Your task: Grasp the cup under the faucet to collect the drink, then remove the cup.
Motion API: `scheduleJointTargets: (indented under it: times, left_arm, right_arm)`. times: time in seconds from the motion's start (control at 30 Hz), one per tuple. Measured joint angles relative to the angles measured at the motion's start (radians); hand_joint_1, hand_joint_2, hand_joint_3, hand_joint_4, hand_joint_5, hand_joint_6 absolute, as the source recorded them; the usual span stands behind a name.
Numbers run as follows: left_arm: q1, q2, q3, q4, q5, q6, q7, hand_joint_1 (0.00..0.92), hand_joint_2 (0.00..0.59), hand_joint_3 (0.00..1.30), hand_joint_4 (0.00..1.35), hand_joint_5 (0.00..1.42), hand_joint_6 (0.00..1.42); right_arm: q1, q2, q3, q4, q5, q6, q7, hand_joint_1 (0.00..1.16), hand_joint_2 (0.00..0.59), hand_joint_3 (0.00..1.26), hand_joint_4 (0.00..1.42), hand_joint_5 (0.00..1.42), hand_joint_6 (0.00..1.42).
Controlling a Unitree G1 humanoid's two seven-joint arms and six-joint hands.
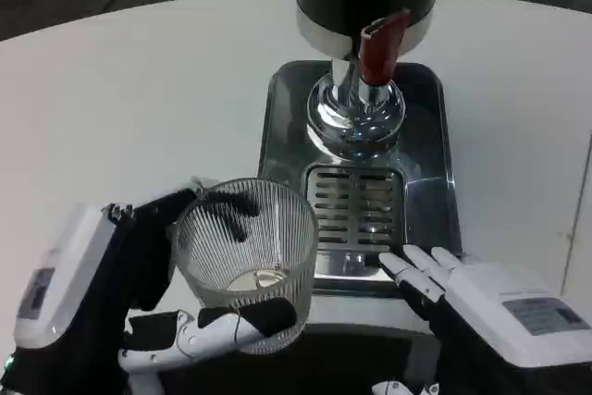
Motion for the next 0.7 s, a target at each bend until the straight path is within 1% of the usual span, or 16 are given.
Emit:
scheduleJointTargets:
  times: [0.17,0.3,0.43,0.6,0.67,0.7]
  left_arm:
    - [-0.037,0.002,0.007,0.038,0.003,0.0,0.011,0.488,0.258,1.03,1.24,1.42,1.42]
    - [-0.092,0.016,0.021,0.093,0.01,0.002,0.028,0.491,0.26,1.03,1.24,1.42,1.42]
    - [-0.162,0.035,0.022,0.162,0.041,0.006,0.05,0.493,0.262,1.03,1.24,1.42,1.42]
    - [-0.233,0.046,0.013,0.24,0.07,0.013,0.077,0.495,0.263,1.03,1.24,1.42,1.42]
    - [-0.259,0.049,0.002,0.271,0.084,0.014,0.086,0.496,0.263,1.03,1.24,1.42,1.42]
    - [-0.287,0.05,-0.011,0.308,0.096,0.019,0.1,0.496,0.263,1.03,1.24,1.42,1.42]
  right_arm:
    - [0.013,0.004,-0.022,-0.009,0.003,0.0,0.0,0.36,0.375,0.06,0.0,0.0,0.0]
    - [0.023,0.004,-0.047,-0.038,0.017,0.0,0.0,0.36,0.375,0.06,0.0,0.0,0.0]
    - [0.035,0.003,-0.075,-0.042,0.031,0.0,-0.005,0.36,0.375,0.06,0.0,0.0,0.0]
    - [0.043,0.006,-0.1,-0.043,0.036,-0.001,-0.023,0.36,0.375,0.06,0.0,0.0,0.0]
    - [0.046,0.01,-0.105,-0.043,0.04,-0.001,-0.027,0.36,0.375,0.06,0.0,0.0,0.0]
    - [0.05,0.014,-0.109,-0.044,0.045,-0.001,-0.032,0.36,0.375,0.06,0.0,0.0,0.0]
